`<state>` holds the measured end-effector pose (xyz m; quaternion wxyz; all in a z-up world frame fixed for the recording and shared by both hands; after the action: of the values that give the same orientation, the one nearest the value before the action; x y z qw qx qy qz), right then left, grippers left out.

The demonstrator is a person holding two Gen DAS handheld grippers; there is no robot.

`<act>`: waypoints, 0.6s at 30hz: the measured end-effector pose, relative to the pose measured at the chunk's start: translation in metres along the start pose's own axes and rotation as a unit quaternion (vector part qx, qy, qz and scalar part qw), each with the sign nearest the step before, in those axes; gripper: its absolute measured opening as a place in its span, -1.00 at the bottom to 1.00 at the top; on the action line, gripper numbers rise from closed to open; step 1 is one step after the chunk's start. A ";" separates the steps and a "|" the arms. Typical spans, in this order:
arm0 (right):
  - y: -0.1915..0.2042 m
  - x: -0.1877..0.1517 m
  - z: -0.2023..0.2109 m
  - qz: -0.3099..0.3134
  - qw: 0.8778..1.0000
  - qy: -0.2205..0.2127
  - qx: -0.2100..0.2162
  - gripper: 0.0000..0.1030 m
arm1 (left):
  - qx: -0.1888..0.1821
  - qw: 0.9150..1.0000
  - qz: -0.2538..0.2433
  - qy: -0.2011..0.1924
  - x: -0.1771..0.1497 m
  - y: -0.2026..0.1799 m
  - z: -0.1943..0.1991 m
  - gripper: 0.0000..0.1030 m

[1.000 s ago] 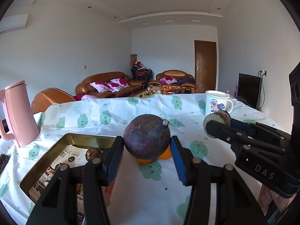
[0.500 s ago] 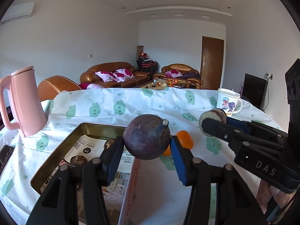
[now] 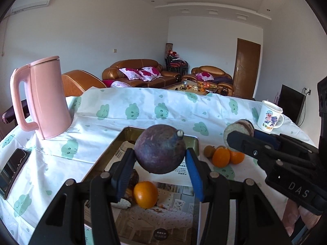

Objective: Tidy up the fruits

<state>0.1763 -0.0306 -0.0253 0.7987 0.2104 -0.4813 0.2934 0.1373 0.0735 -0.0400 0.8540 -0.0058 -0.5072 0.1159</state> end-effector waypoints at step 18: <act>0.055 -0.021 -0.040 0.047 0.996 0.064 0.048 -0.35 | 0.022 0.998 0.026 0.054 -0.019 0.051 -0.001 0.02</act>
<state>0.1574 0.0290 -0.0589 0.8023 0.2066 -0.4240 0.3660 0.1194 0.1196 -0.0630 0.8768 -0.0067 -0.4573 0.1485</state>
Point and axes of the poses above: each gripper's, at about its wrist camera, not at the fingertips, and z roughly against the way its jaws point, y to its left, x to its top, the point moved 7 cm from there along -z, roughly the way its jaws point, and after that the axes turned 4 degrees about z, right-handed, at the moved point
